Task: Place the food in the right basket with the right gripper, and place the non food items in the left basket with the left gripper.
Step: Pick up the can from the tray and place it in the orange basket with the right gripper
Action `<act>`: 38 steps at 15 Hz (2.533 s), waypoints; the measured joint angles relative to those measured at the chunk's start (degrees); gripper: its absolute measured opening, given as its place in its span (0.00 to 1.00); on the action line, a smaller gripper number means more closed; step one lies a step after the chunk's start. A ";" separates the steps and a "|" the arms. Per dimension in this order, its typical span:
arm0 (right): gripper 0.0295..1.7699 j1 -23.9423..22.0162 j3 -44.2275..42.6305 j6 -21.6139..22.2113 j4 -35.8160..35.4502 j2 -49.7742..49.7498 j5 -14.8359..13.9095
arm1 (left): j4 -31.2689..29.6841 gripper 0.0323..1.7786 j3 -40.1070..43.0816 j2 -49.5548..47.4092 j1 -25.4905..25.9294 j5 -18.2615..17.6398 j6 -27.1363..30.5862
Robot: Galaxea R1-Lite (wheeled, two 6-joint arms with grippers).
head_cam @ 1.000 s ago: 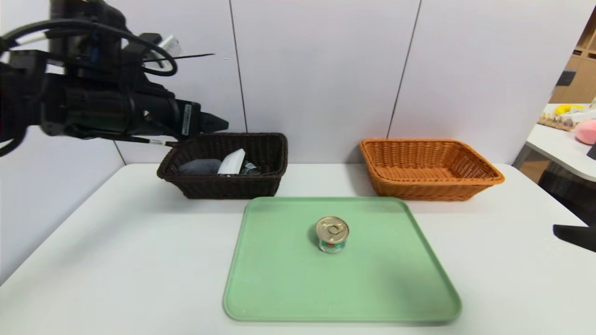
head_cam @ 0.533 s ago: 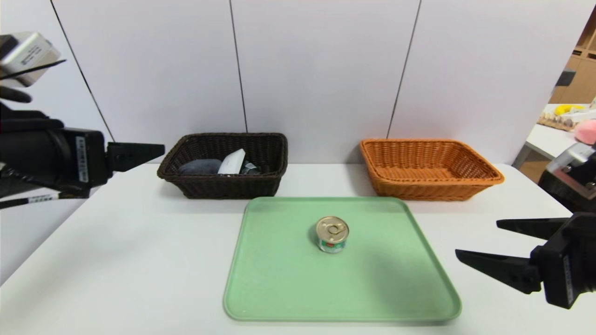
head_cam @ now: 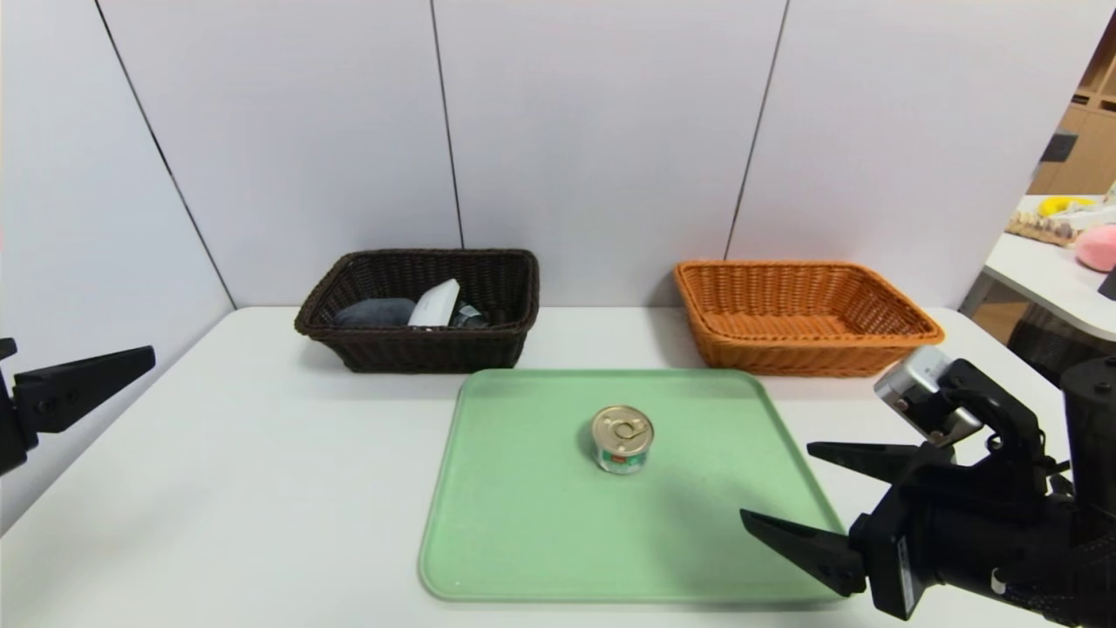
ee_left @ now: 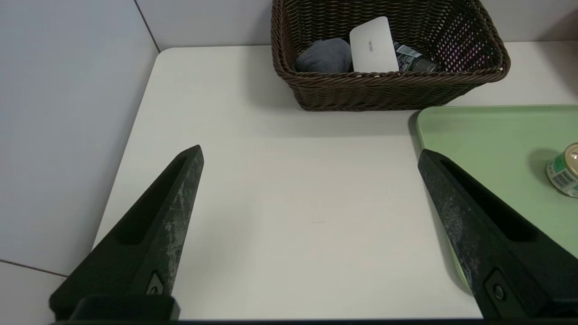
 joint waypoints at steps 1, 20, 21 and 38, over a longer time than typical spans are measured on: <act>0.96 0.26 1.79 0.06 -4.08 1.19 0.11 | -0.02 0.95 1.18 -0.74 0.44 0.35 1.02; 0.96 2.96 16.80 0.11 -57.44 26.47 -1.32 | -0.20 0.95 9.86 -4.30 1.41 1.32 5.10; 0.96 2.95 16.63 0.11 -57.49 26.90 -1.29 | -0.22 0.95 9.90 -4.44 1.41 1.29 5.14; 0.96 3.04 7.14 -0.26 -66.79 44.52 -1.38 | -0.15 0.95 10.83 -4.94 1.38 1.11 5.12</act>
